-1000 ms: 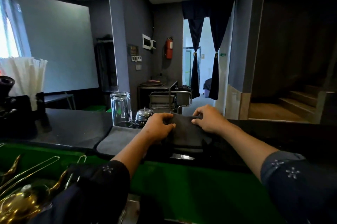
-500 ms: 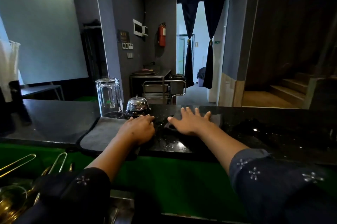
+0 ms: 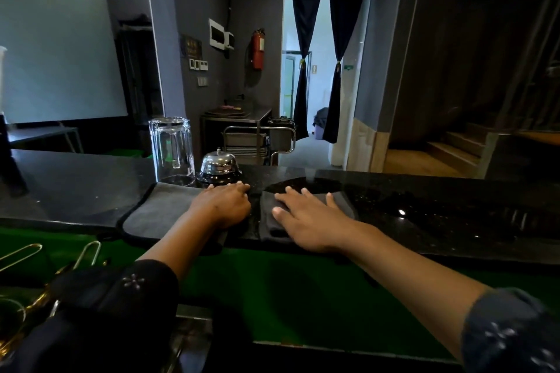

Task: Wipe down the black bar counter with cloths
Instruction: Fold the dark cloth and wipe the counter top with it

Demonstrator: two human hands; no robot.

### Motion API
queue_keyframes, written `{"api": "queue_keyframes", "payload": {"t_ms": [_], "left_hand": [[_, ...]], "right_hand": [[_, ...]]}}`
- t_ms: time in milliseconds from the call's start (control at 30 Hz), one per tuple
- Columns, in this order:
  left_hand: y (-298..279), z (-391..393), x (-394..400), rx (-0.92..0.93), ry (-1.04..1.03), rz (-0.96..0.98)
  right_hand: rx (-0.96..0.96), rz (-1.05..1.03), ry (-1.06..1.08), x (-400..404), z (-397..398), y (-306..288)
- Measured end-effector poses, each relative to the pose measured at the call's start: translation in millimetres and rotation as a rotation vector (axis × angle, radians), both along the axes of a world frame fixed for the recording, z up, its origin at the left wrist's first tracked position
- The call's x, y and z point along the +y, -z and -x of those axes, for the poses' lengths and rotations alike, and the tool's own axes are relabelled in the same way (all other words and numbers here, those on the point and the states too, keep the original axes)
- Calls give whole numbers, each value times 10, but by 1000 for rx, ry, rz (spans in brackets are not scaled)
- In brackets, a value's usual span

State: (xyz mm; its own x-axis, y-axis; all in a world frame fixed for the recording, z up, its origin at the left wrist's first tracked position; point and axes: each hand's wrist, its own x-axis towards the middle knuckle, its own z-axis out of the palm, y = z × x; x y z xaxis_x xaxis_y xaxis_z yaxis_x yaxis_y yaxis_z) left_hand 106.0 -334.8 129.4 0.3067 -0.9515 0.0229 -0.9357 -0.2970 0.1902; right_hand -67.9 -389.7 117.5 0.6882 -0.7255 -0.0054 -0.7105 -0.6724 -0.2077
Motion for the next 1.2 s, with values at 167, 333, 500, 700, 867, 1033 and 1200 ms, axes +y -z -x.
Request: {"api": "queue_keyframes", "payload": {"t_ms": [167, 333, 500, 700, 867, 1033, 1200], "left_hand": [[-98, -63, 8, 81, 38, -24], [4, -85, 37, -8, 34, 41], [90, -152, -26, 2, 47, 38], [111, -184, -113, -4, 34, 30], [81, -159, -99, 29, 11, 11], [72, -118, -81, 24, 8, 21], [103, -120, -96, 14, 3, 19]], "right_hand": [[63, -17, 66, -231, -235, -61], [79, -26, 130, -703, -849, -79], [69, 9, 288, -1427, -309, -56], [109, -4, 433, -1432, -144, -92], [87, 23, 88, -486, -610, -51], [89, 31, -7, -103, -80, 10], [69, -32, 292, -529, 370, -89]]}}
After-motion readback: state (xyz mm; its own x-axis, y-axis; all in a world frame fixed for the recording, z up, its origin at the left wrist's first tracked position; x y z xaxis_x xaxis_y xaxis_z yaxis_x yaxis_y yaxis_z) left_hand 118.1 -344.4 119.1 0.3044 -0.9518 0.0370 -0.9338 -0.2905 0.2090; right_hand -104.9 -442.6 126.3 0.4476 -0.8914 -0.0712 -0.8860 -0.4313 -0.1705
